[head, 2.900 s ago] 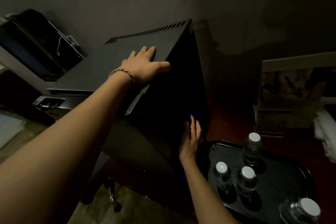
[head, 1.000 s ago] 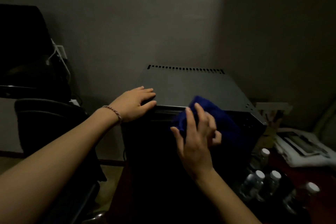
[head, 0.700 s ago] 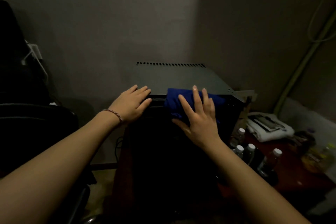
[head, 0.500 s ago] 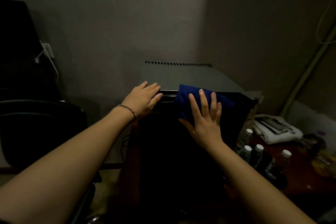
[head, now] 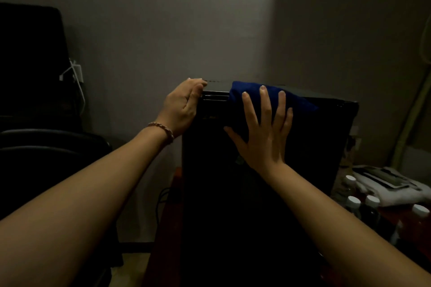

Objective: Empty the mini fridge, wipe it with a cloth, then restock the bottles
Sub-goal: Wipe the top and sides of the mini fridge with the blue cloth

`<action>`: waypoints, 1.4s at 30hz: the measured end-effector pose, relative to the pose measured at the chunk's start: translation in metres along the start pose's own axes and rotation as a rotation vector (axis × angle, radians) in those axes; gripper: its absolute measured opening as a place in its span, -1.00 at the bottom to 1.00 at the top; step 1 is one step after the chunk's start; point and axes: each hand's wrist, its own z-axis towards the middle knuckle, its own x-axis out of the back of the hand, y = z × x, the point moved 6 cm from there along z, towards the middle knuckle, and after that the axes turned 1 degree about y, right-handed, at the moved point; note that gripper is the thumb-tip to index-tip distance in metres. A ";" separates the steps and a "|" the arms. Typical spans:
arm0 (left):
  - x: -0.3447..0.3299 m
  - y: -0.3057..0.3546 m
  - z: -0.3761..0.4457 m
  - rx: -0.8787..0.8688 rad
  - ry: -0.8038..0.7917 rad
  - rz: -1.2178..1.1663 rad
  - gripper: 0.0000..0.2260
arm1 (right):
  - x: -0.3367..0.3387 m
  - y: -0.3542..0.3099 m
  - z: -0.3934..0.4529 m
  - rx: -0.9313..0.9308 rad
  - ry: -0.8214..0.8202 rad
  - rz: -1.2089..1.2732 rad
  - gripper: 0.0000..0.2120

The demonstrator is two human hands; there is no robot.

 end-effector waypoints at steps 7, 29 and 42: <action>-0.030 -0.036 -0.089 0.008 -0.018 -0.068 -0.39 | -0.011 -0.019 -0.040 0.142 0.093 -0.016 -0.29; -0.097 -0.053 -0.224 0.217 0.272 -0.122 -0.46 | -0.016 -0.071 -0.031 0.493 0.254 -0.051 -0.35; -0.096 -0.053 -0.230 0.216 0.252 0.101 -0.36 | -0.016 0.066 -0.068 -0.068 0.188 -0.018 -0.29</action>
